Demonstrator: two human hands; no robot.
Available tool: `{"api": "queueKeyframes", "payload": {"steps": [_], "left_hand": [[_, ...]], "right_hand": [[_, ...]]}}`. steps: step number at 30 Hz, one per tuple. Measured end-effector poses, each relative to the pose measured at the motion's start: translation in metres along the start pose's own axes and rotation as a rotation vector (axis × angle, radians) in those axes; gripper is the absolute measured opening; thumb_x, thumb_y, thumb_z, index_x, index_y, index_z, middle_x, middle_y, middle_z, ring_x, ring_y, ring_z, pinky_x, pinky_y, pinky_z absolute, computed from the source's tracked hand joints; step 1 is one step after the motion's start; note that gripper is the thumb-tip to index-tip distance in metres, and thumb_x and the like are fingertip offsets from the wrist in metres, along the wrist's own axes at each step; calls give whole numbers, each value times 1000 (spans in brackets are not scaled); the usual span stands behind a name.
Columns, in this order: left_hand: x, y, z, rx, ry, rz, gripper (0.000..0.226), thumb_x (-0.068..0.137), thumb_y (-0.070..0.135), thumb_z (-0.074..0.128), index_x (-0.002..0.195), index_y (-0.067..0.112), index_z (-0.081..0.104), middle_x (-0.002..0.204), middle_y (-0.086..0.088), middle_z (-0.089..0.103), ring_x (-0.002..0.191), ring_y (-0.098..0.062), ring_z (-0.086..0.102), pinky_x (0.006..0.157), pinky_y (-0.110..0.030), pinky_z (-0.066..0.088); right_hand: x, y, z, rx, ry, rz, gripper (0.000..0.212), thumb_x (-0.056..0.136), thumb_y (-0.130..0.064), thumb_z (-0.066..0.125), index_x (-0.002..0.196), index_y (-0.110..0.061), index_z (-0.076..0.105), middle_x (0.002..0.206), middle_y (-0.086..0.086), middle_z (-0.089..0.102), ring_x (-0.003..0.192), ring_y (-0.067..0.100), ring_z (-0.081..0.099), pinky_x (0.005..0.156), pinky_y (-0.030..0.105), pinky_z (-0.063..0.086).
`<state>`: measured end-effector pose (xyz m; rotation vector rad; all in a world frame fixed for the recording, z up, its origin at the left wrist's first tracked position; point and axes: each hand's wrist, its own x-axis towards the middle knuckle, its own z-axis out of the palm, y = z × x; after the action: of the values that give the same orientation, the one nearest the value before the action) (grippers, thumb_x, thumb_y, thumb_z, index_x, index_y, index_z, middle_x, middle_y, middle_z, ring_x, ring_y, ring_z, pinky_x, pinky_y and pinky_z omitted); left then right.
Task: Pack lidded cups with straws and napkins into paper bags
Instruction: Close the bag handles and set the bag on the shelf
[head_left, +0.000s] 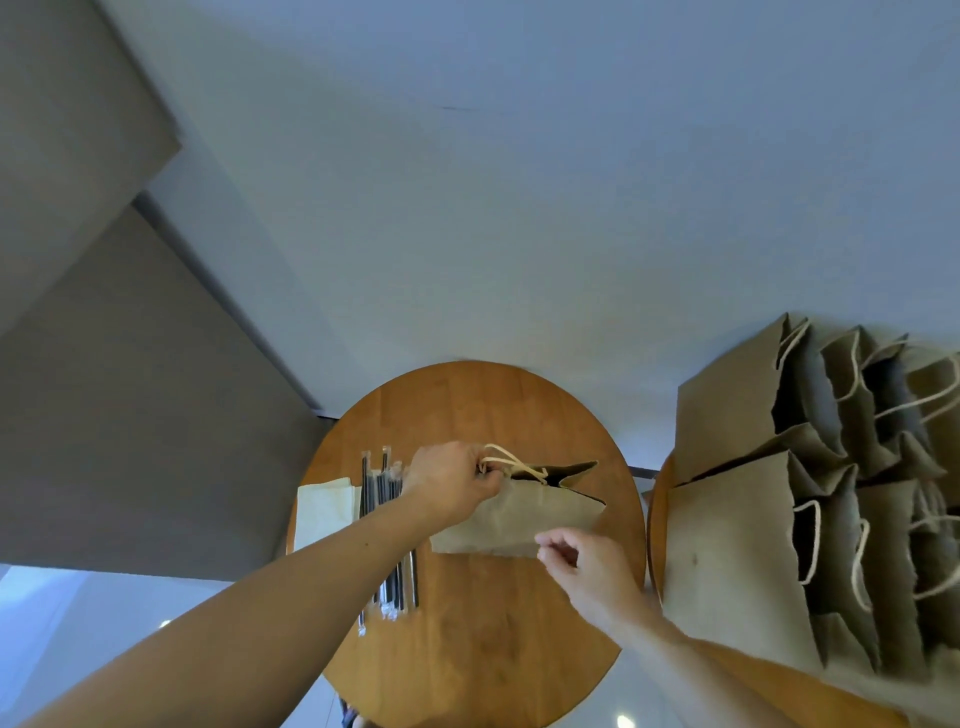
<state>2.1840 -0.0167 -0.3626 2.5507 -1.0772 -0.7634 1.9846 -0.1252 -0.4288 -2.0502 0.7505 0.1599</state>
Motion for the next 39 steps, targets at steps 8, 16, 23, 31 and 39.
{"api": "queueKeyframes", "payload": {"steps": [8,16,23,31,39], "left_hand": [[6,0,1,78,21,57,19,92,41,54,103,32,67,86,5,70,78,-15,65,68,-30,49],[13,7,5,167,45,132,7,85,38,56,82,34,52,78,10,62,84,-18,62,87,-34,32],[12,-13,-2,20,22,89,18,81,30,63,96,19,65,86,0,69,81,-22,65,65,-31,48],[1,-21,3,88,106,93,22,92,36,54,93,21,71,82,1,71,77,-19,65,65,-29,45],[-2,-17,2,94,133,129,27,98,34,46,94,20,69,83,1,69,79,-19,62,70,-28,31]], "right_hand": [[15,-70,-15,-12,223,-288,20,95,-26,63,110,-34,73,100,-25,64,94,-3,60,82,10,44],[32,-85,-25,-35,386,-396,22,90,-7,69,107,-18,76,104,-14,69,97,-1,62,88,13,47],[45,-89,-25,-84,304,-236,21,91,-22,70,112,-18,68,95,-5,73,87,9,68,80,23,53],[54,-98,-12,-111,247,-289,12,93,-19,68,104,-18,72,91,-6,75,84,11,69,79,28,54],[58,-92,-13,-269,223,-305,13,95,-22,63,105,-20,71,95,-5,74,87,14,69,73,16,45]]}}
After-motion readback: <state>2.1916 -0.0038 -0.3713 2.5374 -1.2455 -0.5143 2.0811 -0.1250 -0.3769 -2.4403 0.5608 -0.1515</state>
